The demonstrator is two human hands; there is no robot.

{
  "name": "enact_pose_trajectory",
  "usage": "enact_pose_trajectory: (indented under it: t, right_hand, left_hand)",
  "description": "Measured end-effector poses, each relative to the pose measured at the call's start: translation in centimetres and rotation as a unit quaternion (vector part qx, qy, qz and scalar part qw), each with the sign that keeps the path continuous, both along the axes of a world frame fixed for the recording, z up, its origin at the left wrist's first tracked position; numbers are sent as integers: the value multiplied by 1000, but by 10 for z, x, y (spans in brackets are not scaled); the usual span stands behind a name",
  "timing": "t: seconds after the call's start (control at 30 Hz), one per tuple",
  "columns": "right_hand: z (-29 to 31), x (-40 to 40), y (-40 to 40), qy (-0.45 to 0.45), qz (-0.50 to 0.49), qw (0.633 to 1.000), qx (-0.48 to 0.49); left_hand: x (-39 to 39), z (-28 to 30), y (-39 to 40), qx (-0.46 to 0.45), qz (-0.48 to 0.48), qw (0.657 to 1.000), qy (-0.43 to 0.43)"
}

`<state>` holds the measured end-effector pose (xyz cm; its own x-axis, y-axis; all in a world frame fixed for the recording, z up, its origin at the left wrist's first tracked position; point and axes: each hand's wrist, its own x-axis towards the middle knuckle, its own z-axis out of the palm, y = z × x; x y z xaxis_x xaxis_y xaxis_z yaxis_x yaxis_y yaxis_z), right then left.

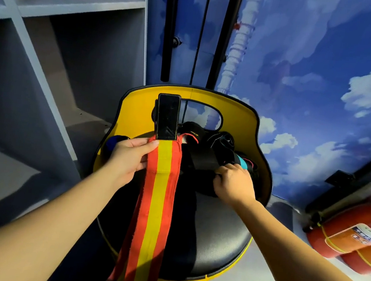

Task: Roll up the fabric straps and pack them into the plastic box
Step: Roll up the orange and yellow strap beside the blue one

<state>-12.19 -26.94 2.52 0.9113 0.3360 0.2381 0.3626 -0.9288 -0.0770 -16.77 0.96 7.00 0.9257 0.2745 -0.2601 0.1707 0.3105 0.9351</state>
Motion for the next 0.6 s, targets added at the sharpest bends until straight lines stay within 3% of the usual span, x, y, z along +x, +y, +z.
enact_pose_trajectory:
  t: [0.13,0.23,0.3,0.43,0.6]
  right_hand:
    - [37,-14,34,82,18,960,267]
    - [63,-32,64,218,31,870,441]
    - [72,-41,78,259,39,801,538]
    - [81,-48,87,237,28,753,613]
    - [93,-47,86,225,13,734,640]
  left_hand:
    - [-9,10,-7,0,-12,1000,-14]
    - [-15,17,-12,0,-15,1000,-19]
    - [-19,22,-14,0,-19,1000,-20]
    - [-27,34,-15,-2,-32,999,-26]
    - [-26,50,-13,47,-76,995,-45]
